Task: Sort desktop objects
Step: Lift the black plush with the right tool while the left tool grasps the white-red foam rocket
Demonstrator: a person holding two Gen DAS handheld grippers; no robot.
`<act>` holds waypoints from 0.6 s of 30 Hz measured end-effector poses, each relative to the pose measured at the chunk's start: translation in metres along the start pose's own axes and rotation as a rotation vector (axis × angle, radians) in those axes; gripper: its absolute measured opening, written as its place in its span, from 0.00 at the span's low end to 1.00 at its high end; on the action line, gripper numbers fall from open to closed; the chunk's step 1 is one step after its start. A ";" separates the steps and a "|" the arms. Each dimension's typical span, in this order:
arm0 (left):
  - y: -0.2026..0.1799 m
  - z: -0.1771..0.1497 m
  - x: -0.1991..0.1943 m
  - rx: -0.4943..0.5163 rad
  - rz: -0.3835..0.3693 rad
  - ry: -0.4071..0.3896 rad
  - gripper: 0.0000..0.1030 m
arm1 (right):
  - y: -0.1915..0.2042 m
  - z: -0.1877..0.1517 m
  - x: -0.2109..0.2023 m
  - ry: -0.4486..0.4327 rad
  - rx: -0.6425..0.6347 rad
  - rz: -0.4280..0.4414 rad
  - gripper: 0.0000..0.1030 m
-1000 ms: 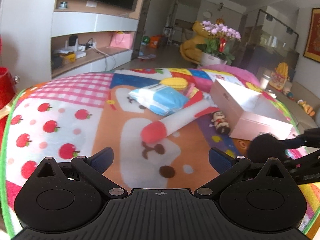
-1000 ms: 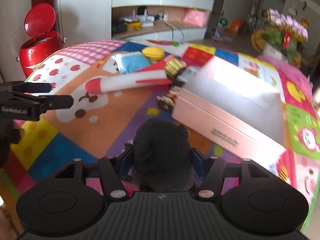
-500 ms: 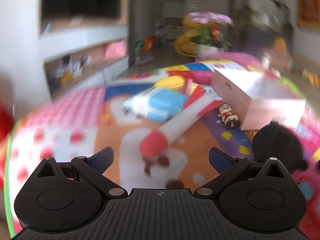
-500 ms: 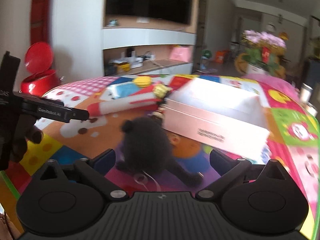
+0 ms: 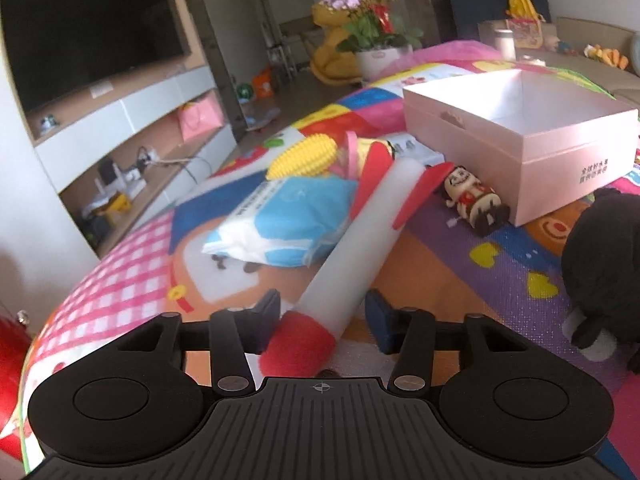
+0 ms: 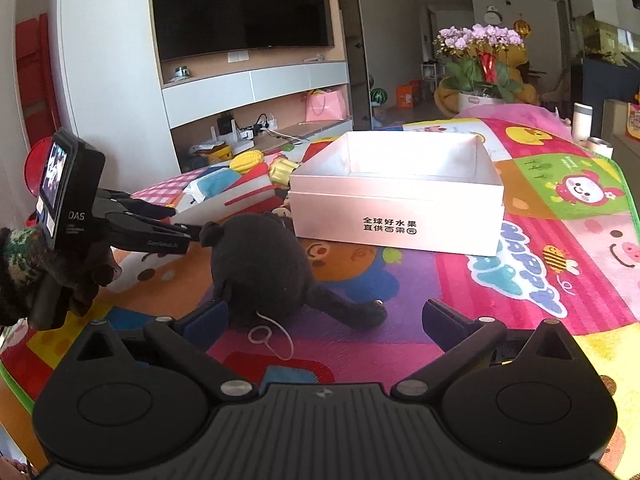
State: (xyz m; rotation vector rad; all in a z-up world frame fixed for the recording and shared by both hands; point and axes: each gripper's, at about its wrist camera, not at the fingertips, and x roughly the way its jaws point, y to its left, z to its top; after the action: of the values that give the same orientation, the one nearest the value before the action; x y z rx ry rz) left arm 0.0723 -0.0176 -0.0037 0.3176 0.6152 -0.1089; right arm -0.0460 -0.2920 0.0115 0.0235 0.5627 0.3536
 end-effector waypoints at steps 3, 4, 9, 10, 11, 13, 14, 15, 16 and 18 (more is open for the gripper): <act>0.002 -0.004 -0.015 -0.047 -0.037 0.014 0.44 | 0.005 -0.001 -0.001 -0.007 -0.035 -0.006 1.00; 0.002 -0.006 -0.021 -0.067 -0.042 0.026 0.42 | 0.008 -0.001 -0.001 -0.009 -0.051 -0.005 1.00; 0.002 -0.026 -0.054 -0.191 -0.154 0.098 0.39 | 0.021 0.005 0.007 -0.013 -0.134 0.027 1.00; 0.001 -0.030 -0.060 -0.207 -0.196 0.111 0.39 | 0.023 0.008 0.011 -0.008 -0.142 0.040 1.00; -0.001 -0.035 -0.067 -0.214 -0.232 0.122 0.42 | 0.025 0.011 0.017 -0.002 -0.144 0.052 1.00; -0.008 -0.042 -0.079 -0.196 -0.253 0.113 0.49 | 0.026 0.018 0.029 0.007 -0.130 0.075 1.00; -0.010 -0.044 -0.083 -0.191 -0.256 0.109 0.57 | 0.025 0.022 0.035 0.013 -0.112 0.090 1.00; -0.009 -0.046 -0.086 -0.196 -0.259 0.101 0.62 | 0.023 0.027 0.042 0.020 -0.084 0.110 1.00; -0.008 -0.047 -0.089 -0.212 -0.258 0.089 0.81 | 0.020 0.031 0.049 0.031 -0.048 0.133 1.00; -0.001 -0.048 -0.092 -0.259 -0.232 0.056 0.97 | 0.013 0.038 0.063 0.062 0.041 0.164 0.95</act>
State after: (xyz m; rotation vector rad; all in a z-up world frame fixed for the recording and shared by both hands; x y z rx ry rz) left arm -0.0292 -0.0026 0.0126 -0.0025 0.7125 -0.2409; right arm 0.0192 -0.2558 0.0125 0.0987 0.6315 0.5033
